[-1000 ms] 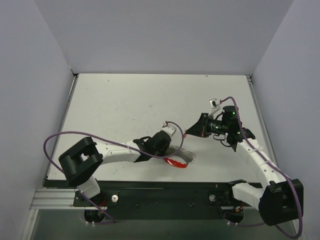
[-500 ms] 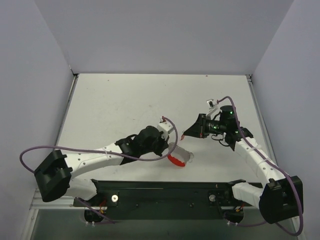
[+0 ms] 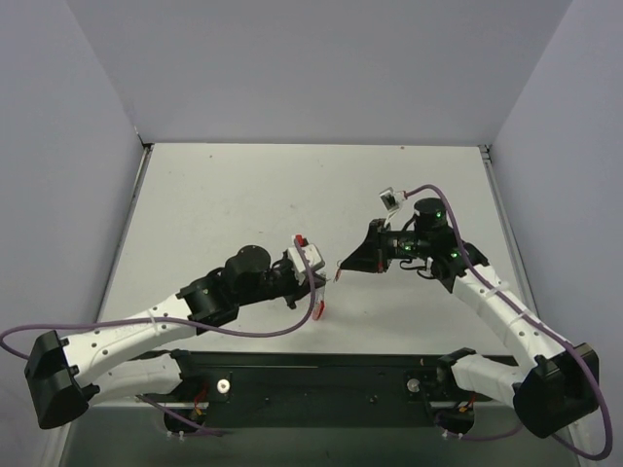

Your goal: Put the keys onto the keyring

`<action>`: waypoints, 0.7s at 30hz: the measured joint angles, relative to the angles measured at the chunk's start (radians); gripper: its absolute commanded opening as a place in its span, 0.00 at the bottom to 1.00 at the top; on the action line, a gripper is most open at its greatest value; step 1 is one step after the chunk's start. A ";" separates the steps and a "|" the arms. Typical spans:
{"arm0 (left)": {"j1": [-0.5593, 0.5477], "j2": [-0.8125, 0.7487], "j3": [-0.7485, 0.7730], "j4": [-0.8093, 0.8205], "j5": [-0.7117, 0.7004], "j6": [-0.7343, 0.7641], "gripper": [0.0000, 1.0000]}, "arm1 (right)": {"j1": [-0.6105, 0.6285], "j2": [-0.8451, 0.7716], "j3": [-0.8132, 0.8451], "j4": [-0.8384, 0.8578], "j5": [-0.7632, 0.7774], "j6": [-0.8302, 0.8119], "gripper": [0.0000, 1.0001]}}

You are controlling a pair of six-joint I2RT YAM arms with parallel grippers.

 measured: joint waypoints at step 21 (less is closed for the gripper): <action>0.004 -0.201 -0.199 0.154 0.124 0.201 0.00 | 0.074 -0.001 0.048 -0.118 -0.147 -0.115 0.00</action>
